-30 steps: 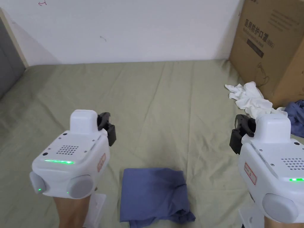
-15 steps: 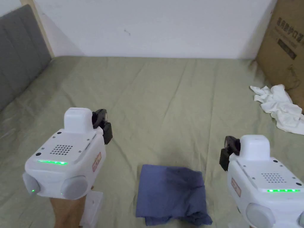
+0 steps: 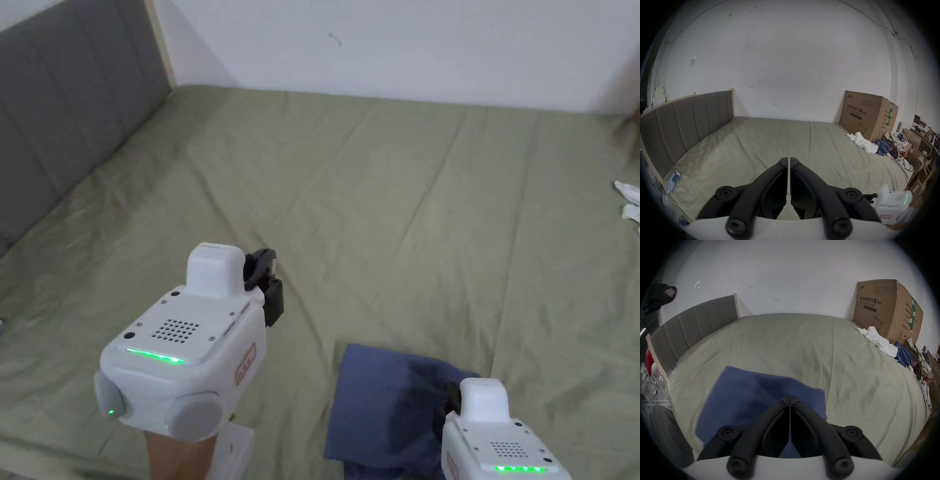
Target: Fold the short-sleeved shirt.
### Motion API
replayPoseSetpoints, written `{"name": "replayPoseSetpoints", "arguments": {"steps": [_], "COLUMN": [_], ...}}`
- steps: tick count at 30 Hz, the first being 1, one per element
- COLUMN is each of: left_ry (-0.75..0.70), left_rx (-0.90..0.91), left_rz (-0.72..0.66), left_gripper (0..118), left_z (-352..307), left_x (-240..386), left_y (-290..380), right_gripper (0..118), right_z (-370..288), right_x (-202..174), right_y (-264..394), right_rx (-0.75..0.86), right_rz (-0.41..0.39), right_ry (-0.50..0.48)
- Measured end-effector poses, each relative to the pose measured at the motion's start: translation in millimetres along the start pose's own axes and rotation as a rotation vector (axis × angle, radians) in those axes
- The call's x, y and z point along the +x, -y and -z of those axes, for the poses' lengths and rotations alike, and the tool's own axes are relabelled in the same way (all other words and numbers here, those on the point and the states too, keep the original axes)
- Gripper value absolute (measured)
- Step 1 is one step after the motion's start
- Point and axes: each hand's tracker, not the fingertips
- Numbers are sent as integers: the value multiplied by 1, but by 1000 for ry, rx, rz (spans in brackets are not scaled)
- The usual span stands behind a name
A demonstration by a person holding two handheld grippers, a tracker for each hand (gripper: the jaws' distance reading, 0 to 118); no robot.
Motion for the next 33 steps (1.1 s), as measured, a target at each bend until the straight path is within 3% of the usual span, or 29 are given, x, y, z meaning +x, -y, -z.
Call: {"name": "replayPoseSetpoints", "arguments": {"steps": [4,7,8,9,10,12,14,16,19,27,31,33], "left_ry": [6,38,50,73,101,149,209,261,311,420,476,464], "left_rx": [-52,-123,-155,-194,-249,-378,-519,-605,-716,-879,-869,-873], "left_rz": [-17,-43,-63,-83,-113,-196,-287,-353,-338,-309,-337,-333], "left_gripper": [6,8,13,26,49,55,79,82,95,94,33,25], "left_z": [11,22,27,32,41,57,78,94,113,147,144,144], "left_x": [-1,-1,-1,-1,-1,-1,-2,-1,6,23,30,33], "left_y": [14,23,26,29,33,43,59,74,91,121,129,132], "right_gripper": [3,3,3,3,3,3,3,3,3,3,3,3], "right_z": [29,25,25,32,33,34,40,42,33,24,20,17], "right_x": [10,11,10,13,14,15,19,21,17,13,15,16], "right_y": [19,21,20,25,26,27,32,32,28,23,19,14], "right_rx": [-98,-71,-74,-78,-79,-79,-80,-83,-83,-82,-88,-92], "right_rz": [18,43,33,29,28,31,35,40,45,45,39,28], "right_ry": [43,43,44,45,45,44,40,35,29,27,15,5]}}
